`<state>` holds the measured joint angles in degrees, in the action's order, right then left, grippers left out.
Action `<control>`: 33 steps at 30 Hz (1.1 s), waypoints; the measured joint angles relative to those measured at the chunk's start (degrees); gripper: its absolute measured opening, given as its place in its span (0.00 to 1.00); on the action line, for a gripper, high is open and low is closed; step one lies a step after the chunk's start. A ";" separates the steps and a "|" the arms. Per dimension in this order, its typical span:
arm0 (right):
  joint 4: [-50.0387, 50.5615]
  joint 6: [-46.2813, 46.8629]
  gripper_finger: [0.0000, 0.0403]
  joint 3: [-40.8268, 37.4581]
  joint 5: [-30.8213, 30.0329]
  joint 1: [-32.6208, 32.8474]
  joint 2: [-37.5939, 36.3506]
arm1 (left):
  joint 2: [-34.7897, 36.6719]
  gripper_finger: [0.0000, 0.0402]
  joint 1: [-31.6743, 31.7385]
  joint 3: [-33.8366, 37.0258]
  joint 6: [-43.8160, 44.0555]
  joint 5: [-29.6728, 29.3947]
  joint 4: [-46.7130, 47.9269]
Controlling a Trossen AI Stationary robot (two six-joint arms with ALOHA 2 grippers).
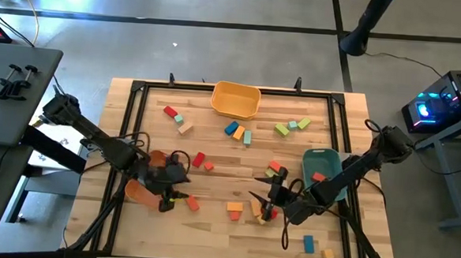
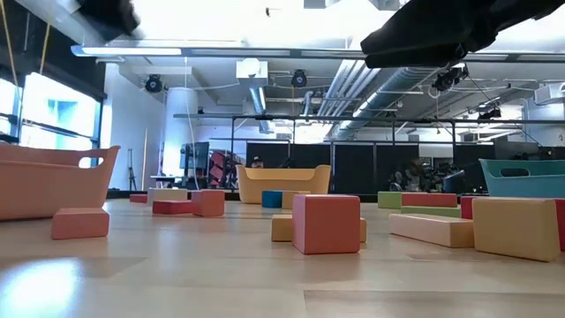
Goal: Sort blocks by size
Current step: Put the thin red rectangle block into the yellow bin
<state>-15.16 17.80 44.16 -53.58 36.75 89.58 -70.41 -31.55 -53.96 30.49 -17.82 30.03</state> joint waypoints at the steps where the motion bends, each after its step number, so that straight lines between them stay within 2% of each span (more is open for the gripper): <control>1: 0.11 0.04 0.56 0.00 0.02 0.00 0.00 | -0.02 0.58 0.16 0.35 -4.18 -0.78 -4.74; 3: 0.17 0.15 0.56 0.00 0.02 0.00 0.00 | -0.76 0.58 1.23 1.86 -11.85 1.31 -14.10; 5: 0.27 0.15 0.56 0.00 0.06 0.03 0.00 | -2.77 0.58 2.38 4.38 -18.67 7.06 -23.71; 7: 0.60 0.82 0.56 0.00 0.07 0.25 0.00 | -5.95 0.58 3.88 7.67 -22.48 10.07 -31.97; 10: 0.99 1.70 0.56 0.00 -0.17 0.66 0.00 | -10.78 0.58 7.17 10.86 -23.60 10.05 -41.36; 16: 0.76 2.95 0.56 0.00 -3.02 2.82 0.00 | -20.15 0.58 15.86 11.38 -22.70 7.16 -54.28; 19: 0.33 3.85 0.56 0.00 -6.42 4.44 0.00 | -23.23 0.58 20.16 11.37 -20.11 7.12 -58.33; 24: 0.42 6.46 0.56 0.00 -11.04 6.16 0.00 | -26.91 0.58 24.87 11.39 -18.72 7.05 -58.41; 28: 0.57 7.70 0.56 0.00 -11.89 5.68 0.00 | -29.23 0.57 26.09 11.39 -18.87 7.17 -59.17; 33: 1.42 10.69 0.56 0.00 -10.19 3.50 0.00 | -29.62 0.57 27.24 11.39 -19.78 7.21 -59.77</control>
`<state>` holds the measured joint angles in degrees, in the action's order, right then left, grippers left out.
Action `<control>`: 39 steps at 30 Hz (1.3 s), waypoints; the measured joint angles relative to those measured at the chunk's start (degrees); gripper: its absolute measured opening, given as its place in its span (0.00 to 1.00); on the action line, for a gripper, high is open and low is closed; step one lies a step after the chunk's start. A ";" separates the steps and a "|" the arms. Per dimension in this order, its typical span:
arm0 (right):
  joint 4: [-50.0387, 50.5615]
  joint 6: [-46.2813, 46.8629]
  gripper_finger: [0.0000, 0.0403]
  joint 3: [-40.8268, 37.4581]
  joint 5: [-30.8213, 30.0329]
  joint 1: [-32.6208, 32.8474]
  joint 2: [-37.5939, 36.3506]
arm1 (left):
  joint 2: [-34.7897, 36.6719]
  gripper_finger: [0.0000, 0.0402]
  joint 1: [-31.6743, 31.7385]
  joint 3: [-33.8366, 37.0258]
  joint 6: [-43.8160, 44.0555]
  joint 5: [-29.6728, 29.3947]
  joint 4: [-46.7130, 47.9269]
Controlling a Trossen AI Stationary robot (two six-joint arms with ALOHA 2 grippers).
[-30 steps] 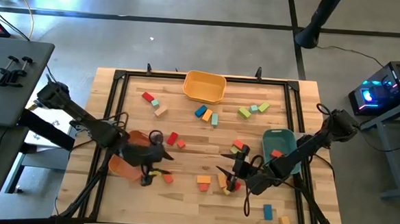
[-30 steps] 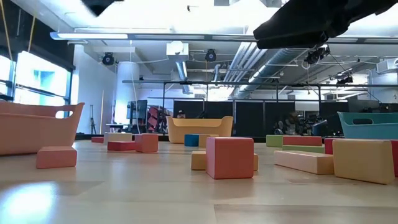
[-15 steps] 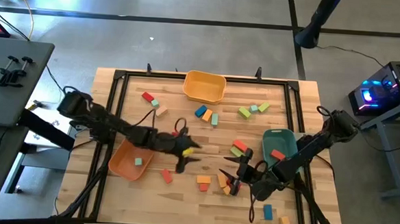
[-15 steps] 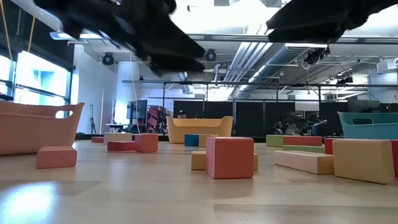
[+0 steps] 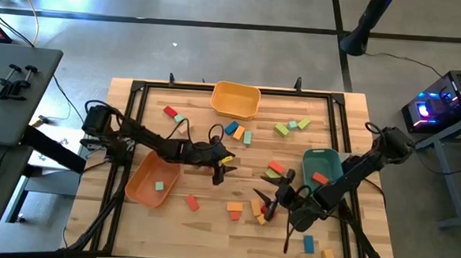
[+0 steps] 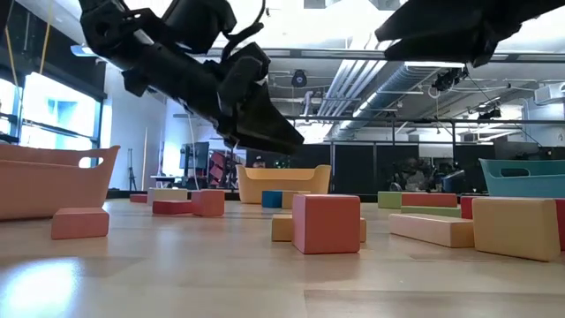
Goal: Sort blocks by size
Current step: Put the thin red rectangle block into the yellow bin
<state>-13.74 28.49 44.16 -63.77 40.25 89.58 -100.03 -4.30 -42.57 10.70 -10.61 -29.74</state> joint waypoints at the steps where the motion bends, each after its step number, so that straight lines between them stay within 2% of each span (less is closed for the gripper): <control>1: 0.11 0.40 0.56 0.00 0.67 -0.41 0.00 | 0.07 0.57 0.16 0.00 -1.23 0.00 0.07; 7: 2.58 4.84 0.56 0.00 6.54 -2.81 0.00 | 0.70 0.57 -2.23 -0.02 -10.05 2.64 -1.11; 10: 3.63 6.38 0.56 0.00 8.29 -3.58 0.01 | 0.70 0.57 -4.26 -0.04 -10.95 2.46 -2.31; 13: 4.31 7.41 0.56 0.00 8.87 -4.03 0.01 | 0.99 0.57 -5.78 -0.04 -8.26 -1.00 -1.70; 16: 4.34 7.57 0.56 0.00 9.09 -4.26 0.02 | 3.55 0.57 -6.43 -0.56 -3.66 -5.73 5.32; 20: 4.57 7.57 0.56 0.00 9.18 -4.26 0.02 | 9.40 0.57 -5.49 -3.64 1.77 -11.16 26.25; 23: 4.60 7.56 0.56 0.00 9.16 -4.26 0.02 | 13.52 0.57 -4.05 -4.78 6.33 -11.82 37.38; 27: 4.64 7.46 0.56 0.00 9.15 -4.26 0.02 | 16.53 0.57 -1.95 -4.79 9.32 -7.91 44.12; 32: 4.92 6.17 0.56 0.00 8.70 -4.26 0.02 | 16.90 0.57 -1.89 -4.81 6.24 -3.60 52.83; 36: 5.03 6.21 0.56 0.00 8.70 -4.26 0.02 | 16.90 0.57 -1.38 -4.79 16.57 -4.03 59.24; 39: 5.02 6.17 0.56 0.00 8.70 -4.26 0.04 | 16.50 0.57 -1.08 -4.74 19.40 -5.51 59.24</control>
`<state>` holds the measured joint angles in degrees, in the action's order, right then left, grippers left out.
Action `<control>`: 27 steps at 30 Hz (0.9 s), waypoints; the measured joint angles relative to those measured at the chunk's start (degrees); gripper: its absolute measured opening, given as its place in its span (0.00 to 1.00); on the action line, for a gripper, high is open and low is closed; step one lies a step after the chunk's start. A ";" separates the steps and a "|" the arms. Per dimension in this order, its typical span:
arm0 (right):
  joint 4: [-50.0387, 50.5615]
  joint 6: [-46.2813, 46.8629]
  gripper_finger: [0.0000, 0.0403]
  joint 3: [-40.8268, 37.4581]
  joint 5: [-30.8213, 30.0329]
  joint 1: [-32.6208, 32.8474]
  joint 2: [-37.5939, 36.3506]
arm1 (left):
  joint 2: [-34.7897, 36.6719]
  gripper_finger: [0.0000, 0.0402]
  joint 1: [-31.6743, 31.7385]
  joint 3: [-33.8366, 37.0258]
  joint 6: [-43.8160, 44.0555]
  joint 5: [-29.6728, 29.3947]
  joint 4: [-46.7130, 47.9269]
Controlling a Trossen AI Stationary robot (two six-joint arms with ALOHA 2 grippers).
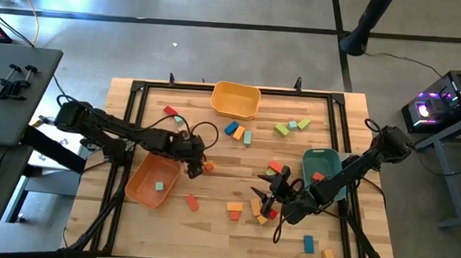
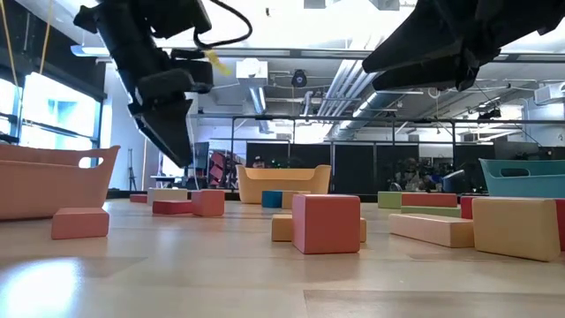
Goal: Sort blocks by size
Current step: Put the thin red rectangle block into the yellow bin
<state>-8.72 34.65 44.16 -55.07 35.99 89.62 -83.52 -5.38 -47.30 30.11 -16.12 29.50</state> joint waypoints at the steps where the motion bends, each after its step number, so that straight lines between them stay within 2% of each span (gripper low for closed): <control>1: -0.03 -0.01 0.56 0.00 0.00 0.00 0.00 | -0.14 0.57 0.26 0.24 0.85 -0.86 -0.60; 4: -0.01 0.02 0.56 0.00 0.00 0.00 0.00 | -1.22 0.58 2.05 1.03 2.25 -0.93 -2.67; 10: 0.22 -0.04 0.56 0.00 -0.02 0.04 0.00 | -4.22 0.64 5.04 2.58 1.38 3.75 -4.10; 18: 0.77 0.33 0.56 0.00 -0.02 0.04 0.00 | -6.13 0.66 5.44 2.57 3.35 1.03 -5.85; 27: 0.89 0.92 0.56 0.00 0.00 0.04 0.00 | -12.02 0.66 5.41 2.25 3.86 3.42 -6.79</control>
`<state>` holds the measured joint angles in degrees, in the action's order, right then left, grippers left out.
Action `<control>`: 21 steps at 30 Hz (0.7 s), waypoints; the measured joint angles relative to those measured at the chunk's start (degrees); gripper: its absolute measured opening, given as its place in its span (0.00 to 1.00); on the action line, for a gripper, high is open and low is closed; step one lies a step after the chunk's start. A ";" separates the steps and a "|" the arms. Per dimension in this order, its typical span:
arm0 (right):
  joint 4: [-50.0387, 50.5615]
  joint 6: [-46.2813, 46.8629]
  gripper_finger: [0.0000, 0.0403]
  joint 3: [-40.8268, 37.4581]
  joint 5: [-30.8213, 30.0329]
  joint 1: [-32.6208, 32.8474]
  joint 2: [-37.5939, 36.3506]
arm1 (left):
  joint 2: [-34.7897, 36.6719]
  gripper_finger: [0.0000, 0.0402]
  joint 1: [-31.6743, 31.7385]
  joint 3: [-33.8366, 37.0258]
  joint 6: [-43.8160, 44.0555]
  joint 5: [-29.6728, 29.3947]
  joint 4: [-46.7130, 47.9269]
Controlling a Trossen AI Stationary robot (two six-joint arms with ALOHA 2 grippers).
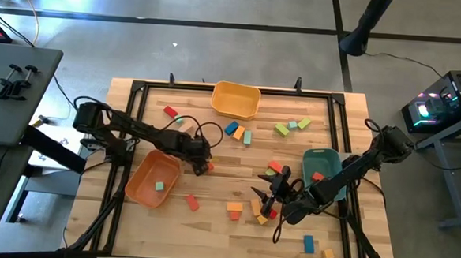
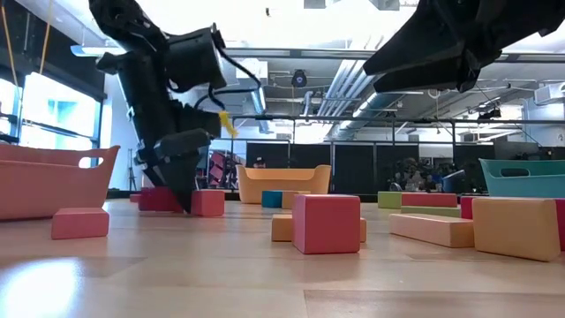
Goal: Sort blocks by size
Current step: Put the thin red rectangle block into the yellow bin, then put the thin red rectangular block into the yellow bin
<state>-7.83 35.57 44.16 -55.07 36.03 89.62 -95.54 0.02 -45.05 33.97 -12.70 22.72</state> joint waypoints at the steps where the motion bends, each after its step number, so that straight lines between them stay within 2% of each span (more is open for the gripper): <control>1: -0.01 0.01 0.56 0.00 0.00 0.00 0.00 | -0.71 0.66 -0.05 -0.05 -0.10 -0.01 -0.08; 6: 0.10 0.10 0.56 0.00 0.00 0.00 0.00 | -1.83 0.64 -0.03 -0.31 -0.50 0.05 0.16; 12: 0.34 0.45 0.56 0.00 -0.02 0.00 0.00 | 1.48 0.58 0.01 -0.08 -4.57 0.17 1.17; 16: 0.34 0.45 0.56 0.00 -0.01 0.00 0.00 | 5.99 0.57 0.03 -0.54 -12.83 0.03 4.00; 21: 0.35 0.45 0.56 -0.02 0.00 0.00 0.00 | 9.79 0.57 0.03 -2.39 -30.68 1.58 5.97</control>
<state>-7.48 36.03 44.14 -55.07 36.03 89.62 -85.75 0.05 -47.43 3.29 -11.12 28.69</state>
